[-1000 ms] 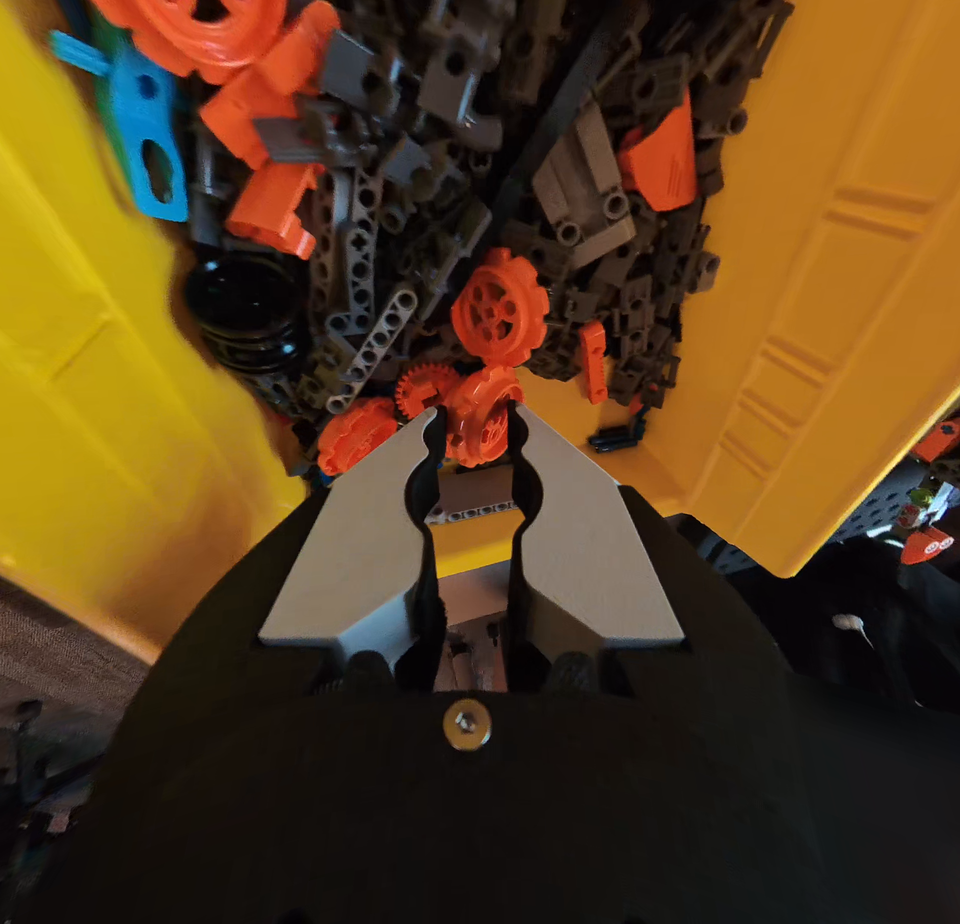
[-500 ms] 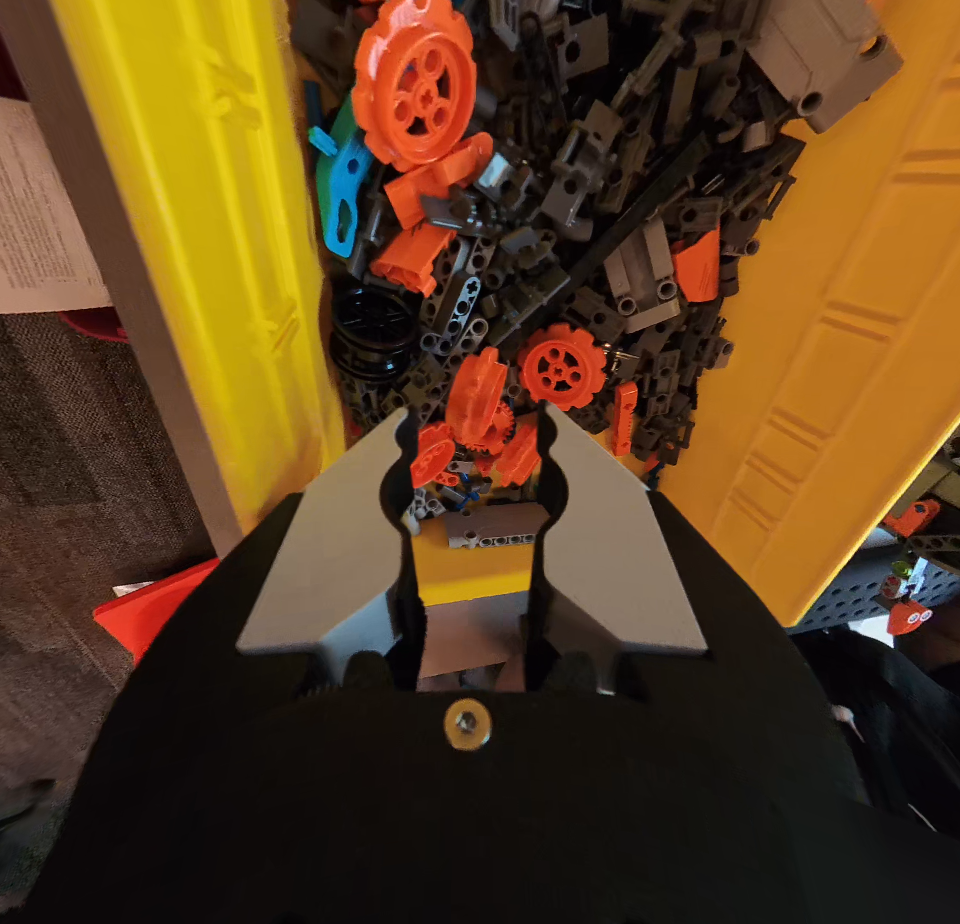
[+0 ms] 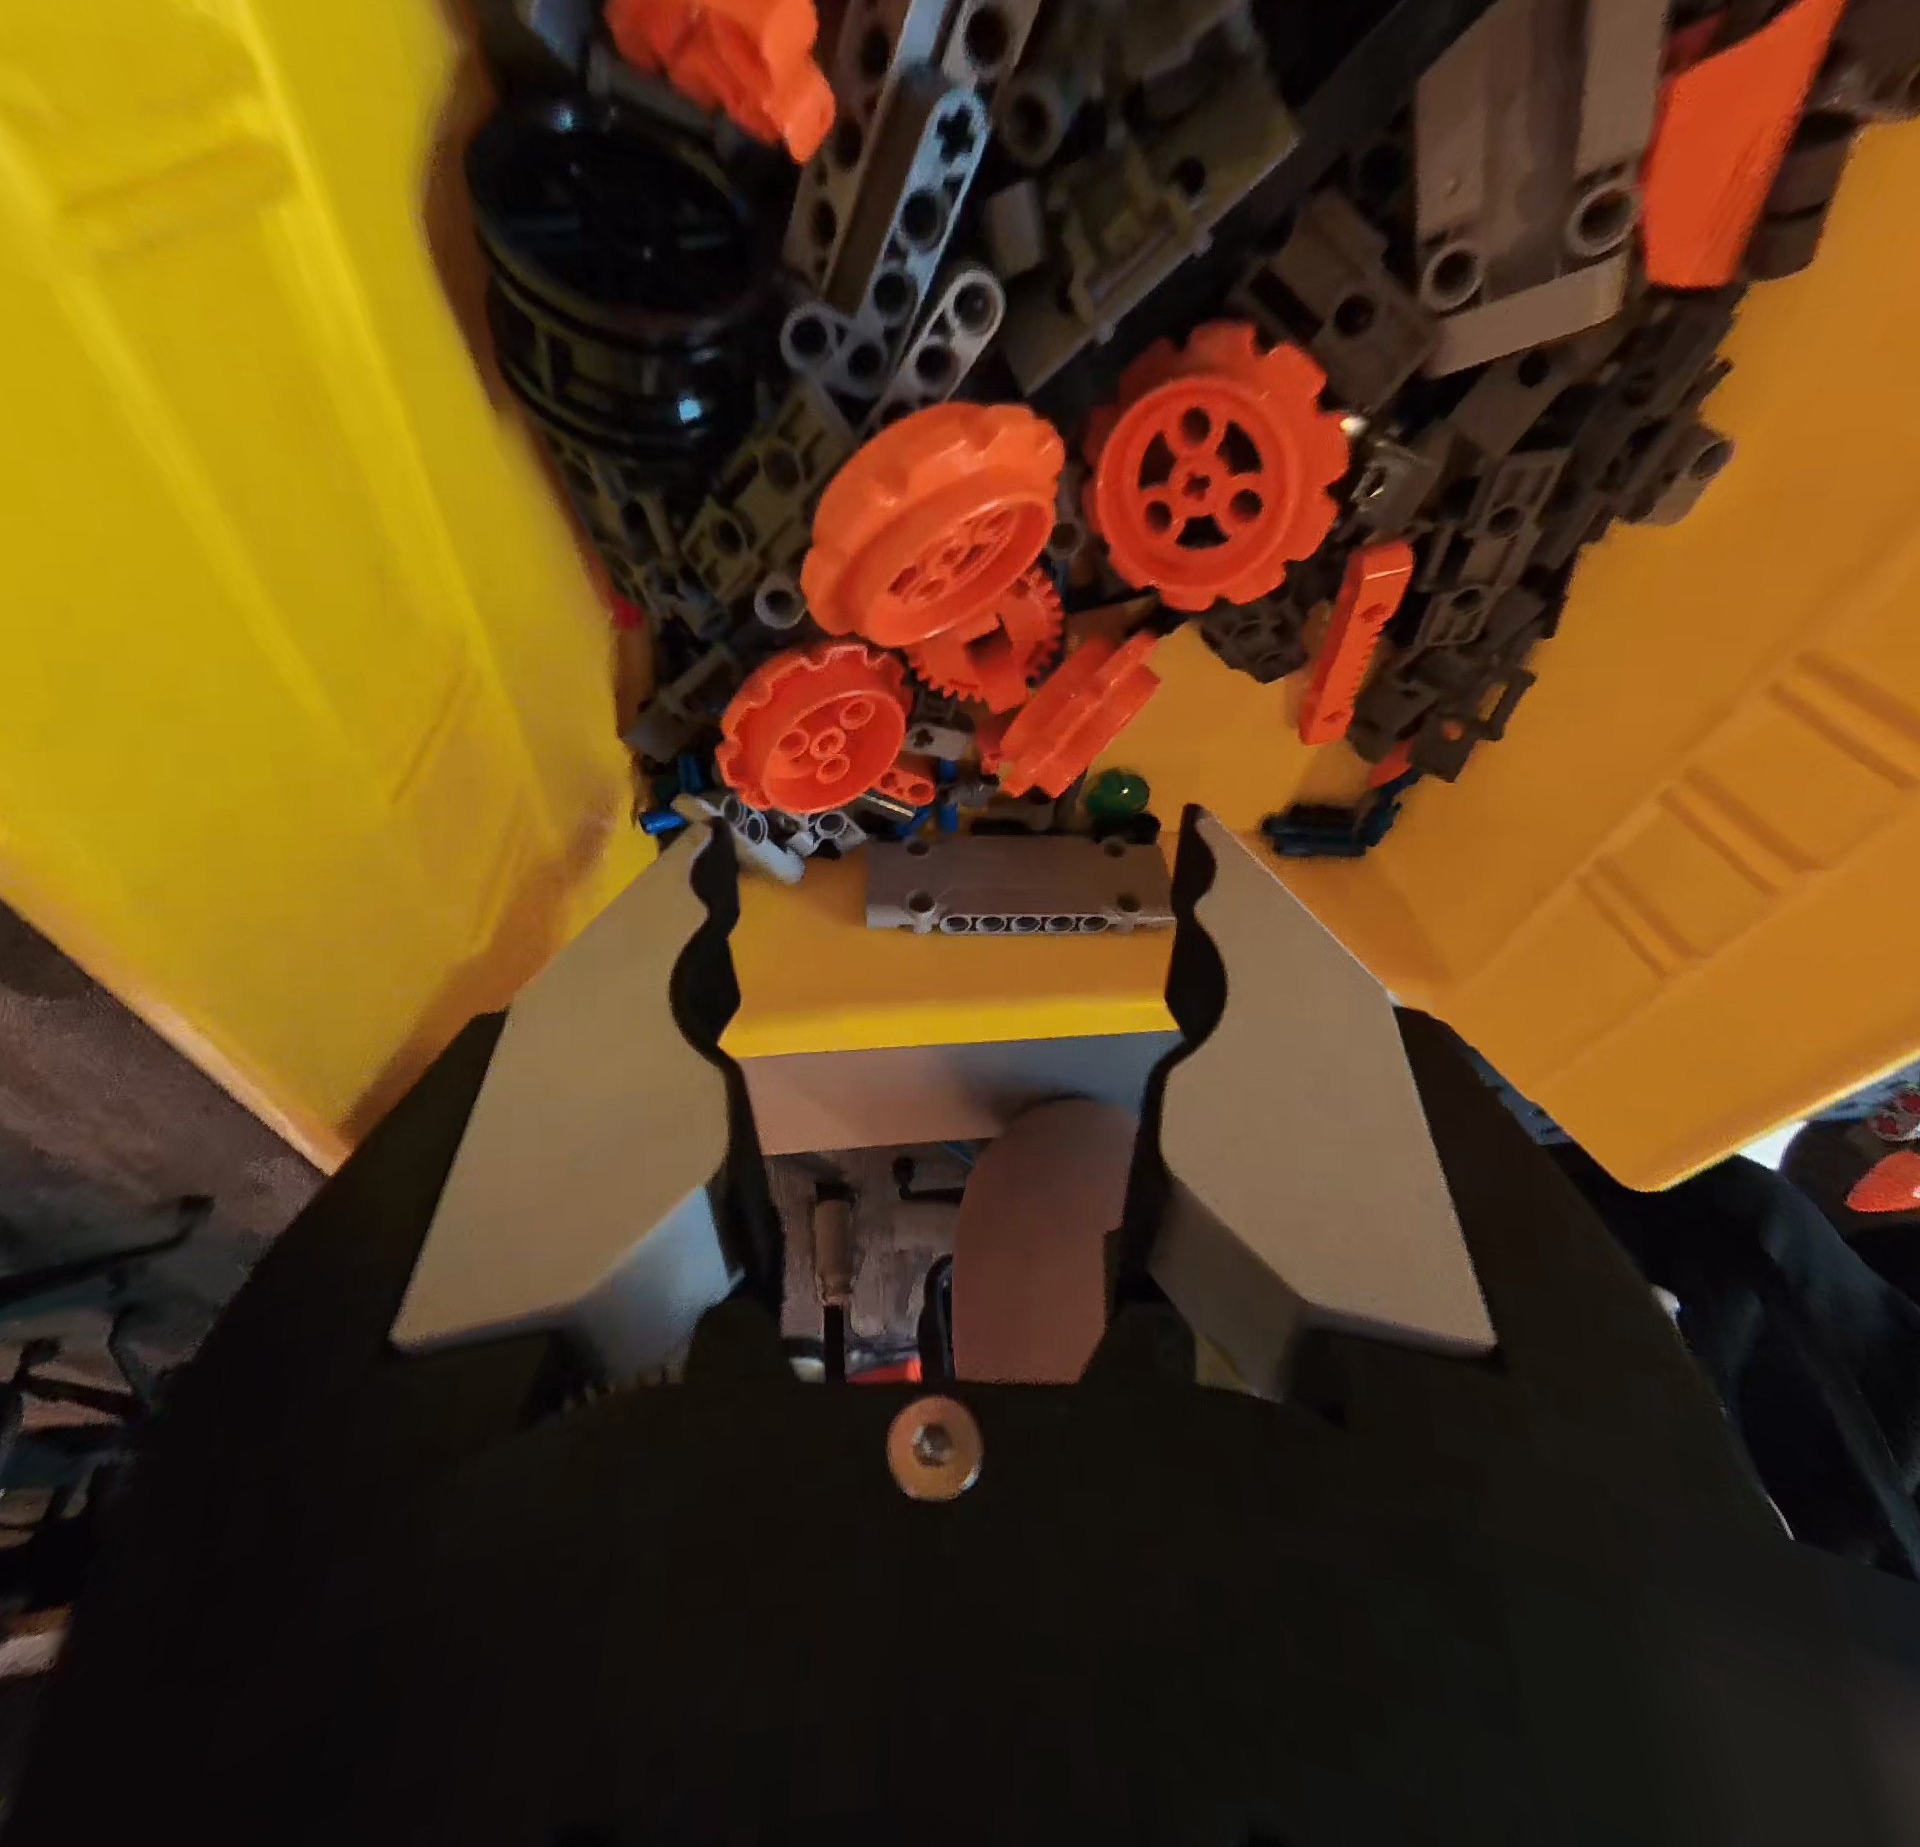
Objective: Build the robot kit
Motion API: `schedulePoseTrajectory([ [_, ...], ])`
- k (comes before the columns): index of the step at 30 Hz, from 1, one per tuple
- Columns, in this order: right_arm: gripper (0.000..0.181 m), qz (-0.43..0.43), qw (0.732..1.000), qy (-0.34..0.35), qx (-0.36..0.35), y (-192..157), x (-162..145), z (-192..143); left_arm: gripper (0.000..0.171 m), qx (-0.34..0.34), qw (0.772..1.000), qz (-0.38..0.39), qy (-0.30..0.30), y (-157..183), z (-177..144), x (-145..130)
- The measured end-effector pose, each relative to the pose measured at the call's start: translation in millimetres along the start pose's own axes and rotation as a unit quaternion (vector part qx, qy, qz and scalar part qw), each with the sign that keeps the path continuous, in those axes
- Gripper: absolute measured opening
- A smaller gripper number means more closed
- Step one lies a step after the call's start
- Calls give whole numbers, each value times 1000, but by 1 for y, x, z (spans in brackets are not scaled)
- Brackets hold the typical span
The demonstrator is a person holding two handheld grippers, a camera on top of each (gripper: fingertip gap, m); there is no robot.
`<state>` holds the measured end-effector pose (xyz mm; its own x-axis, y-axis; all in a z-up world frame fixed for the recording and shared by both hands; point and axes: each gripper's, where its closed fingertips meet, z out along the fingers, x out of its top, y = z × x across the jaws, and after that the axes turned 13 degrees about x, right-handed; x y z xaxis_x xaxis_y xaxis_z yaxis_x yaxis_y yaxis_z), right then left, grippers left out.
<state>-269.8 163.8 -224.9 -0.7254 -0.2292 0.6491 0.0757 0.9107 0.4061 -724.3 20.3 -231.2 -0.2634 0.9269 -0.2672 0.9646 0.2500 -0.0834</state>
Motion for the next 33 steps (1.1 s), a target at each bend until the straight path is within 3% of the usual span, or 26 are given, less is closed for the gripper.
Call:
schedulePoseTrajectory([
  [4, 27, -1, 1000, 0, 3, -1, 0, 1, 84, -8, 999, -5, -39, 0, 9, -12],
  [10, 27, -3, 1000, -3, 9, -3, -1, 3, 101, 7, 996, 19, -92, 4, 23, -22],
  [14, 27, 0, 1000, -1, 11, -3, -1, 4, 92, 0, 993, 45, -105, 13, 25, -22],
  [19, 27, 3, 1000, -1, 15, -3, -2, 6, 46, -38, 994, 86, -60, 35, 15, -3],
  [20, 27, 3, 1000, -1, 15, -3, -2, 7, 43, -42, 993, 98, -49, 39, 13, 2],
  [27, 27, 6, 1000, -2, 15, -1, -5, 9, 56, -45, 988, 146, 1, 53, 3, 18],
  [33, 26, 7, 1000, 6, 11, 1, -2, 8, 63, -22, 997, 78, 15, 27, -6, 4],
])
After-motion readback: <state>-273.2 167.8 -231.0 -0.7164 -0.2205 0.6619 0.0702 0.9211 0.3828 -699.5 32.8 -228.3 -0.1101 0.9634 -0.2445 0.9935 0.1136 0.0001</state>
